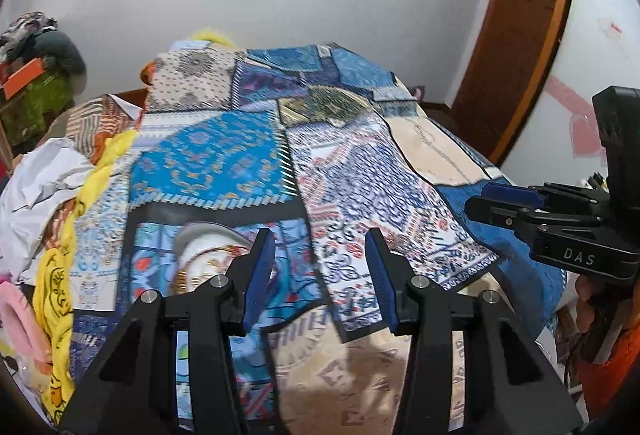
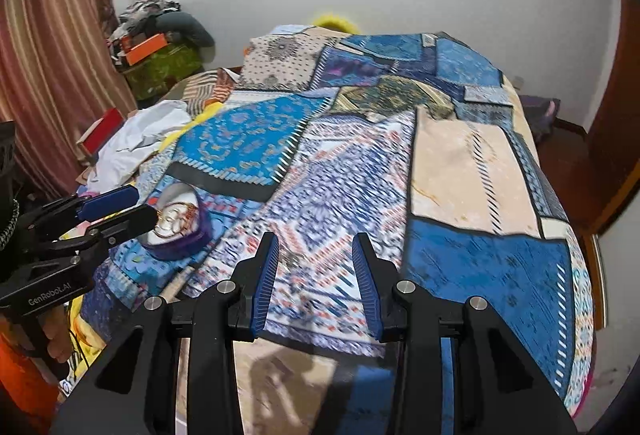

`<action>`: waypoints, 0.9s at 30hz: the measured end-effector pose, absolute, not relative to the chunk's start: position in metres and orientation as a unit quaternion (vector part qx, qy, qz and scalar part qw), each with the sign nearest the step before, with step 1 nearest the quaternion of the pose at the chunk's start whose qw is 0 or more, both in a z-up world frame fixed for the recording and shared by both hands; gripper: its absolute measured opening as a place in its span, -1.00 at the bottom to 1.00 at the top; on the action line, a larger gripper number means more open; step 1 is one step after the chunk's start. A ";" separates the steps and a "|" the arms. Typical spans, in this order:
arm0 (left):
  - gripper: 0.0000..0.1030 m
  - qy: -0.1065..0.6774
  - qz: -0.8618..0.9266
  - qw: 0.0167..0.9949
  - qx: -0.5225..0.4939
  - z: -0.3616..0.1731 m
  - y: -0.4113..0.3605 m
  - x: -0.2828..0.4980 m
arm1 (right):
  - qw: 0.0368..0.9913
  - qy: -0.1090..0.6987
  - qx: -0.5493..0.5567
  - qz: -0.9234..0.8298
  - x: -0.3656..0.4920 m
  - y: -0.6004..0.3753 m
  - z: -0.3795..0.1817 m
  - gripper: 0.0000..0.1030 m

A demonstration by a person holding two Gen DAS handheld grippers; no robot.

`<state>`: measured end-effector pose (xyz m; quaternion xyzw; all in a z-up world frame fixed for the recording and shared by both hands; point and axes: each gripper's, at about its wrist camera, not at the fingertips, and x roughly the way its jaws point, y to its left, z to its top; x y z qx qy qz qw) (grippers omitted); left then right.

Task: Organize jewelry
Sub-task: 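Move both tools back to the loose jewelry on the quilt, then grasp a dark ring with the left tool while the right tool grasps a silver ring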

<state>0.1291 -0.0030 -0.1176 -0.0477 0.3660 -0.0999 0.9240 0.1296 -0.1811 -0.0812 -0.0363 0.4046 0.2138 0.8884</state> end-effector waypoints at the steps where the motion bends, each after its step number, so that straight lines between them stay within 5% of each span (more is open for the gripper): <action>1: -0.11 0.370 -0.105 0.922 -0.047 -0.121 -0.008 0.131 | 0.888 0.407 -0.035 0.212 0.129 -0.184 -0.083 -0.33; 15: -0.12 0.415 -0.152 0.896 -0.049 -0.160 -0.049 0.165 | 0.873 0.444 -0.022 0.198 0.131 -0.207 -0.113 -0.33; 27: -0.61 0.426 -0.164 0.888 -0.056 -0.176 -0.067 0.188 | 0.869 0.451 -0.009 0.203 0.139 -0.216 -0.121 -0.33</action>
